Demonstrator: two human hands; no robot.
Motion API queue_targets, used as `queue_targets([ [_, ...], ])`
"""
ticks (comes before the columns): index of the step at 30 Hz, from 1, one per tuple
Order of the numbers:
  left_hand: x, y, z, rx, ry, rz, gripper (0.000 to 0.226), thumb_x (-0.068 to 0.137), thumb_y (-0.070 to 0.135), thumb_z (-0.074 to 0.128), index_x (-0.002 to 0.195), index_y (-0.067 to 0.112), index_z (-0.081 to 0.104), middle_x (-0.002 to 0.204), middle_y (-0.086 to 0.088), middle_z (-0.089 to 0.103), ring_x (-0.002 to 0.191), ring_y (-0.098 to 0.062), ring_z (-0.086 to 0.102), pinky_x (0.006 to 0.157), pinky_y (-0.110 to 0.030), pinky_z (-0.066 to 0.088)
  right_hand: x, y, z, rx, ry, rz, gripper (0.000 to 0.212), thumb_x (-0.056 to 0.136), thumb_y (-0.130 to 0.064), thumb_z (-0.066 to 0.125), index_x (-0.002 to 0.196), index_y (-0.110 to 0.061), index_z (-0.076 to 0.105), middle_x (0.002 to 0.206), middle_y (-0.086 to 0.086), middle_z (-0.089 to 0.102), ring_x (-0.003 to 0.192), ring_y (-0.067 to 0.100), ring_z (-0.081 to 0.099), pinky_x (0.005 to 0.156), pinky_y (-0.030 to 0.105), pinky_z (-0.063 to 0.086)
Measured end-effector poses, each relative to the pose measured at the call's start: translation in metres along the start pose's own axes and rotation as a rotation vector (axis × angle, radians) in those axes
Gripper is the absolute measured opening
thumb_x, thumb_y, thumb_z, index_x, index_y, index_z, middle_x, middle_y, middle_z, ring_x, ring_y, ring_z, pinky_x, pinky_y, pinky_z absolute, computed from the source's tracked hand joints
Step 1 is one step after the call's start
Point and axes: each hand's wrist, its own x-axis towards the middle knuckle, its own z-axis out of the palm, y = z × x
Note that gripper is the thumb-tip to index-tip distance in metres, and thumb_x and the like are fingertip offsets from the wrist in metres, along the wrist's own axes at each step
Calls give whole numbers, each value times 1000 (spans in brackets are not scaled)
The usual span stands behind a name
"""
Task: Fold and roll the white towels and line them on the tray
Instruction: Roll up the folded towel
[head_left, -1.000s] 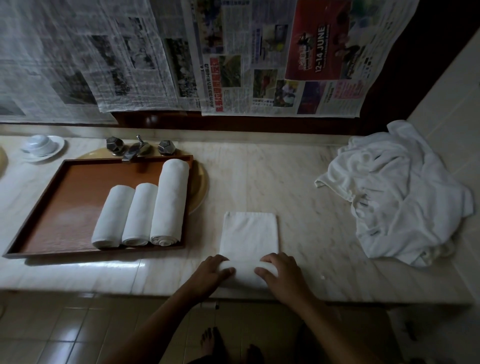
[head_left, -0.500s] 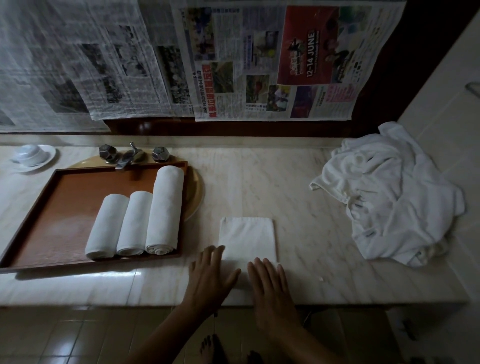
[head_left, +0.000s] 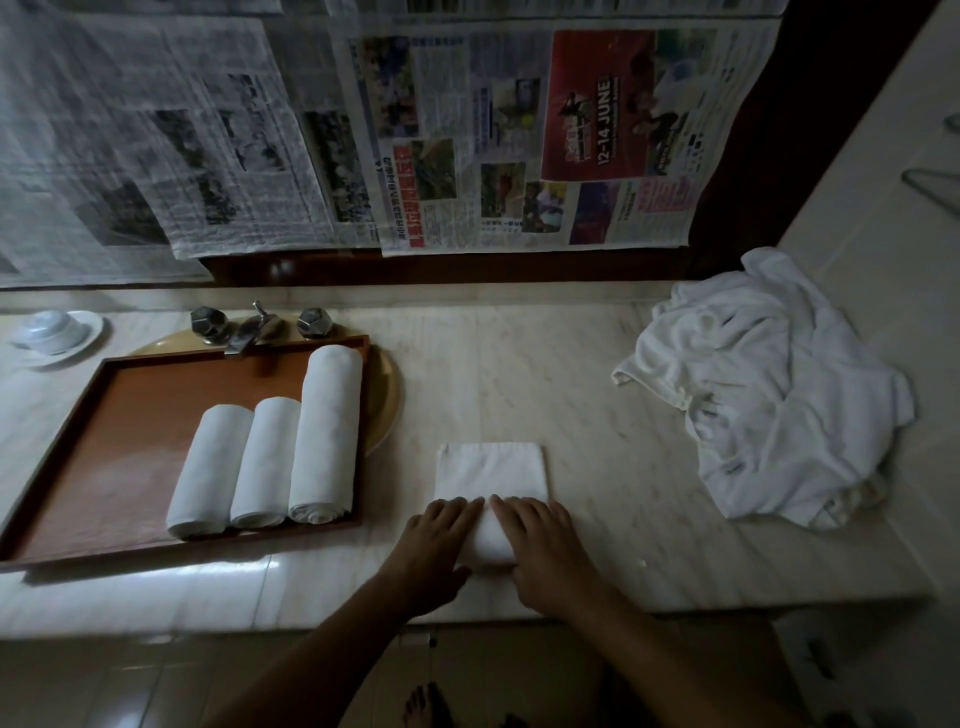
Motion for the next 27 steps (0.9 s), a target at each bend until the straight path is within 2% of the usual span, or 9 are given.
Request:
queue_targets([
  [2,2,-3,-3,-13,-13,4,88,92,48,65,161,24,15,162,2,29,144,-20,32,116,-40,37,3,3,-10,24,-42,-5,90,86,-25,64,161,-22,15,159,4,32,143,26,34,121,45,23],
  [7,-7,-4,-5,-96,-48,26,79,89,52,68,152,26,30,151,5,43,127,-15,44,104,-34,44,2,8,-23,133,-184,-9,82,88,-29,65,158,-28,23,154,1,37,137,25,38,115,42,32],
  [12,-37,-6,-4,-273,-57,-1,66,83,58,71,134,33,36,130,7,53,104,-10,50,81,-22,41,-20,8,-23,289,-250,97,72,81,-44,77,140,-35,37,139,0,52,119,22,54,97,38,48],
  [14,-49,-8,1,-406,-65,-11,61,81,63,71,127,37,41,126,13,53,102,-6,53,77,-24,47,-30,9,-18,348,-280,112,73,77,-54,80,135,-35,40,135,-3,54,116,18,55,94,37,50],
  [17,-58,-12,8,-650,-49,-53,57,78,60,77,123,38,50,123,17,51,106,-5,57,79,-26,55,-41,14,-13,511,-285,124,71,78,-62,76,136,-34,46,135,-9,51,119,11,51,97,32,46],
  [19,-58,-10,7,-710,-43,-92,61,78,70,72,126,36,53,125,16,49,111,-4,56,86,-22,53,-43,17,-11,533,-251,114,69,82,-68,68,138,-33,48,138,-10,48,126,12,47,102,30,41],
  [21,-55,-7,5,-751,-42,-146,70,75,82,63,126,36,56,125,15,49,113,-3,54,87,-16,49,-40,19,-8,455,-255,120,73,86,-78,52,143,-33,46,144,-9,43,133,15,40,109,36,35],
  [23,-50,-4,5,-751,-38,-200,76,71,89,57,124,34,59,124,12,48,114,-5,50,85,-14,45,-34,19,-8,387,-264,154,68,91,-75,43,145,-34,45,149,-8,40,135,16,36,113,43,31],
  [27,-40,2,8,-784,-2,-330,73,69,79,54,119,27,62,123,6,47,111,-8,51,84,-16,44,-26,14,-10,367,-179,221,58,94,-70,44,140,-34,51,145,-8,47,131,17,40,111,42,30],
])
